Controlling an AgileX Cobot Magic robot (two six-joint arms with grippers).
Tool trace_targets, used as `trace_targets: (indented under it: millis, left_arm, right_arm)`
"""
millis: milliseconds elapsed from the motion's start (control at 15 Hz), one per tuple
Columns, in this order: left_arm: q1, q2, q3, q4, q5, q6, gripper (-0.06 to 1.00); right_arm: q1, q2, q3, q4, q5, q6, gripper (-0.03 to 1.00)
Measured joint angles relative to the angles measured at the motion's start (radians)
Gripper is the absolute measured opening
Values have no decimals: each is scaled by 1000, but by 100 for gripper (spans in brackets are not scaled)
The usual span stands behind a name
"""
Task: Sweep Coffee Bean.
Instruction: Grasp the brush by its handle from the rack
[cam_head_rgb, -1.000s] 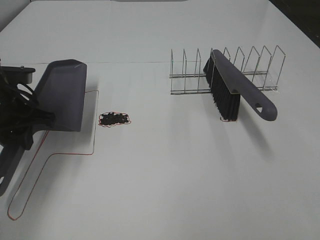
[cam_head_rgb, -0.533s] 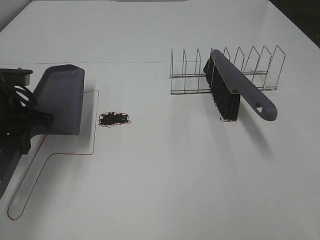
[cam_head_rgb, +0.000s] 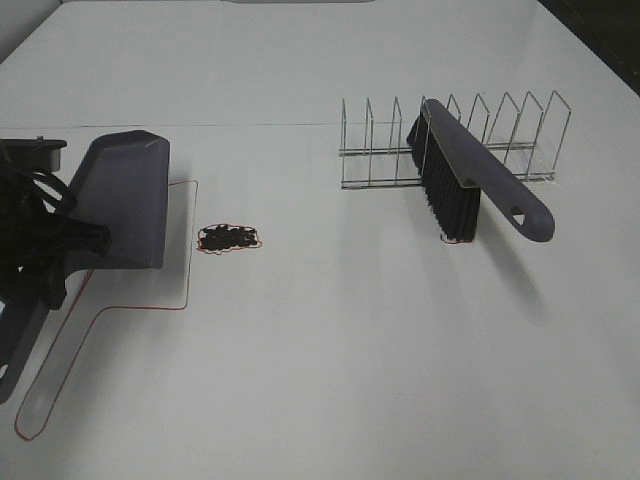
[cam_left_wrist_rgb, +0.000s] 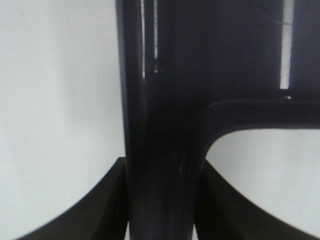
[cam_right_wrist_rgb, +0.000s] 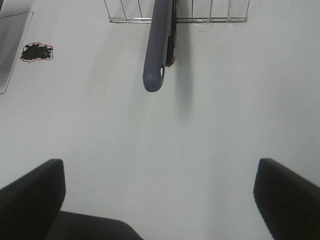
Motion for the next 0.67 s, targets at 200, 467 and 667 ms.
trace_targets:
  millis: [200, 467, 667]
  left_arm:
    - [0, 0, 0, 9, 0, 9, 33]
    - [0, 0, 0, 13, 0, 40, 33]
    - [0, 0, 0, 24, 0, 40, 33]
  right_arm:
    - [0, 136, -160, 0, 43, 7, 93]
    - [0, 321, -379, 0, 96, 7, 93]
    - [0, 459, -488, -1, 97, 9, 93]
